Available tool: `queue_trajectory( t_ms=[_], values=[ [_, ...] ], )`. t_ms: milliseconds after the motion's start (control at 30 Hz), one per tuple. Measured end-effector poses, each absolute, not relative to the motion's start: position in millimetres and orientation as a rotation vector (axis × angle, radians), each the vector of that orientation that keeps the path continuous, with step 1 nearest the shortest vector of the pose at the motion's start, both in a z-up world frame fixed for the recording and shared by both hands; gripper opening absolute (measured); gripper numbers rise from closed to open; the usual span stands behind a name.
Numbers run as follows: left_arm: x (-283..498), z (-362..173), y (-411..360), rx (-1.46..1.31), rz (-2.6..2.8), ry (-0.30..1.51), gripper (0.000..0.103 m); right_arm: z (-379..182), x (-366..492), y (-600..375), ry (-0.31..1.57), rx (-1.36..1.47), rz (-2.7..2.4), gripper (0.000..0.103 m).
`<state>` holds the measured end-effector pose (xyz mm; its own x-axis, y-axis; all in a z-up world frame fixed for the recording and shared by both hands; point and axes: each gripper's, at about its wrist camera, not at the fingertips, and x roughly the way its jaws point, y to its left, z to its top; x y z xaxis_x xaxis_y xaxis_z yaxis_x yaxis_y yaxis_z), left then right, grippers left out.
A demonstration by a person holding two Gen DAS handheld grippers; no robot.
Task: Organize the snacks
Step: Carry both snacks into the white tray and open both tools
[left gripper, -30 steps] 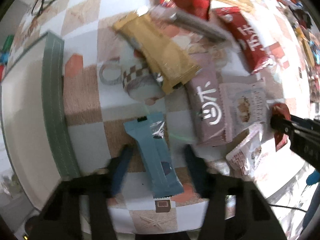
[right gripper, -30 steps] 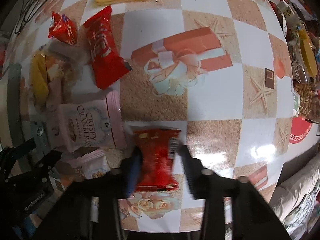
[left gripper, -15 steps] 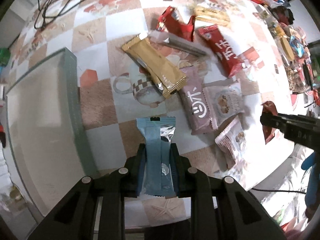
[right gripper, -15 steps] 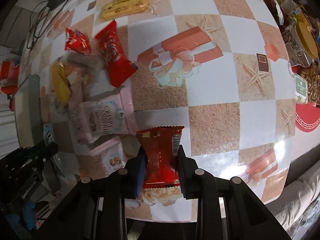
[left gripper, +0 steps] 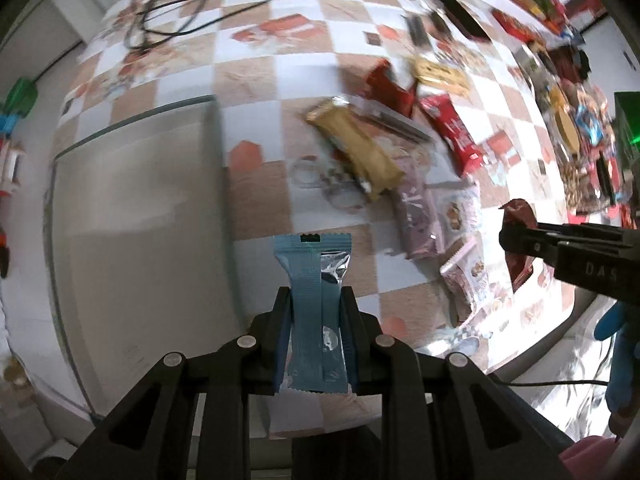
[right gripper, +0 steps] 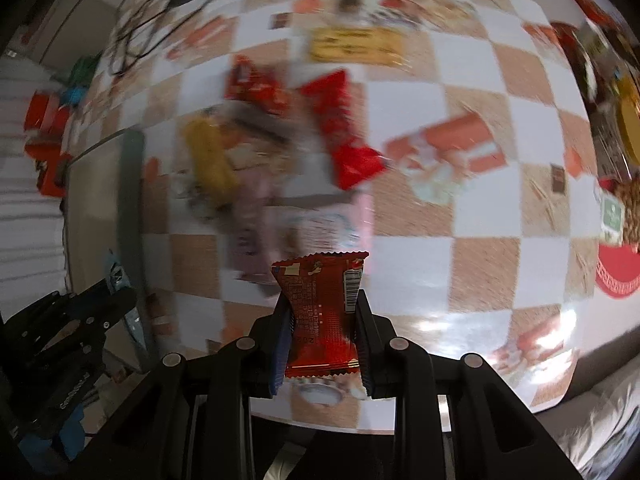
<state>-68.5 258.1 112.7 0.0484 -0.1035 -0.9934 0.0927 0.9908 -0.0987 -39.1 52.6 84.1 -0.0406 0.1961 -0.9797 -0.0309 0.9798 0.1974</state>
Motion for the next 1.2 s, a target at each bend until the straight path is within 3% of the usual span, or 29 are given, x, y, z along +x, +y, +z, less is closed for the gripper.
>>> queue_trajectory(
  t_ms=[667,1200],
  values=[
    [-111,98,391,-0.199,0.124,1.468,0.025,88,-34,239,1.566,-0.127,0.476,0.030],
    [-131,65,426,-0.207,0.149,1.574,0.025,37,-41,338,1.674,-0.223,0.601,0.030]
  ],
)
